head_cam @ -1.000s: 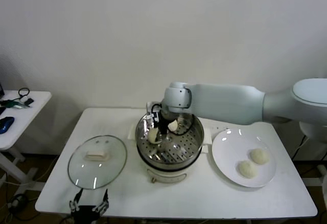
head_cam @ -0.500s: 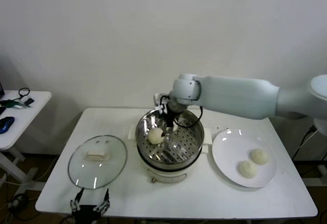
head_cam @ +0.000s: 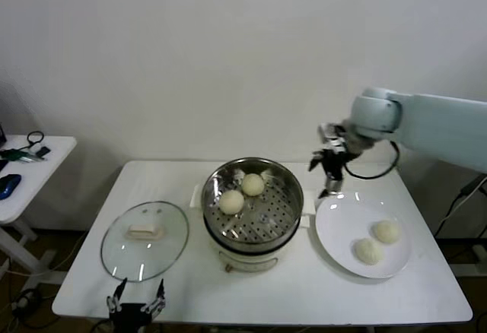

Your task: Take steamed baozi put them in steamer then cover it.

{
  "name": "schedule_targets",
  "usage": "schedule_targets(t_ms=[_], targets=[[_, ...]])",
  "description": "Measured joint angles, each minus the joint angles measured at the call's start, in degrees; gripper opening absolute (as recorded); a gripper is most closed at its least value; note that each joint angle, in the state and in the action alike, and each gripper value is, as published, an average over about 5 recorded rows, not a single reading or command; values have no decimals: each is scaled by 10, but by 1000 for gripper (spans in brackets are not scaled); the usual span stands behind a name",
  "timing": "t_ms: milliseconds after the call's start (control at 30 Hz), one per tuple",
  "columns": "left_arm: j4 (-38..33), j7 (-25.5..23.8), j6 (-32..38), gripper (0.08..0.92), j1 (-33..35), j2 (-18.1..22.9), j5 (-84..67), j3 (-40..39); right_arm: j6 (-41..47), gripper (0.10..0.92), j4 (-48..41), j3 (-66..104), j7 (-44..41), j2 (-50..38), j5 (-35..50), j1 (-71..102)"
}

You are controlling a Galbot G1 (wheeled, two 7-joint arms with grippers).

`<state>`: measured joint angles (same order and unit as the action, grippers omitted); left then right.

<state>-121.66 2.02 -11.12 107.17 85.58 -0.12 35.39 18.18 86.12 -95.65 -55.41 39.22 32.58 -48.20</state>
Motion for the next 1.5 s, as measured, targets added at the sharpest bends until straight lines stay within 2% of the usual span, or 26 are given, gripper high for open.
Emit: schedule_targets(t_ms=[400,1067,1500], targets=[[3,1,-1,823,-2,3,-1,-1,-8,823,0,69,1,-99,-112,133],[6,4,0,823,1,1,0,-5,10,823,-31,221,25,-121,-220,348],[9,5,1,823,2,0,4,-7,12,715,-51,284,32,-114,-239,412]])
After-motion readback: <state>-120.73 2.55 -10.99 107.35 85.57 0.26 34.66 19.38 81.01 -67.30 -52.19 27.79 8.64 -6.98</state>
